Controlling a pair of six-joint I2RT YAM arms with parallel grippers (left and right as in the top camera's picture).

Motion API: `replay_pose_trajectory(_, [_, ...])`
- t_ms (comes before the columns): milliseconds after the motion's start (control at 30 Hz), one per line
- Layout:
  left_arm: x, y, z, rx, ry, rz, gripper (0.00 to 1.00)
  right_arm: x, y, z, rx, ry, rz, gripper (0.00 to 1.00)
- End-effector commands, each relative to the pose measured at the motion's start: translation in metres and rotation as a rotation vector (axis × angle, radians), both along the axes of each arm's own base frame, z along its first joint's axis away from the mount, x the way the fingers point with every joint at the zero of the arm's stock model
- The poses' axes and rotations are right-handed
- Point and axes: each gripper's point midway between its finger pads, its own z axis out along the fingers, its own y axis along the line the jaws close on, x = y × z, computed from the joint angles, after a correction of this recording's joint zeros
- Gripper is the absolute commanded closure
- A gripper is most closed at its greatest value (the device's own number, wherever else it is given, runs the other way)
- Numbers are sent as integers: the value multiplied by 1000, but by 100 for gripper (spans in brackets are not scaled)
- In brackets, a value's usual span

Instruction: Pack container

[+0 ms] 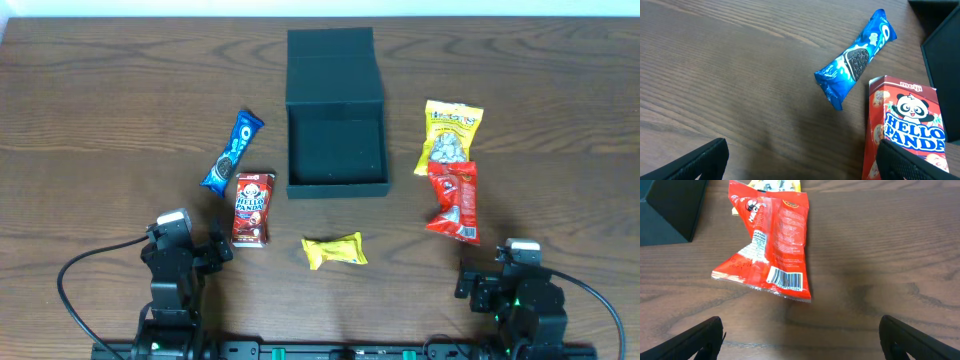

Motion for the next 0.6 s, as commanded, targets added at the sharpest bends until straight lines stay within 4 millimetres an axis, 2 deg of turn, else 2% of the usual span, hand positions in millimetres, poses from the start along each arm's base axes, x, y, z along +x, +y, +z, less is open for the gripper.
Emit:
replay_pose_trajectory(0, [-4, 4, -11, 8, 26, 23, 5, 0, -5, -3, -20, 2, -19, 1])
replay_pose_trajectory(567, [-4, 4, -12, 8, 26, 23, 5, 1, -5, -2, -19, -6, -19, 1])
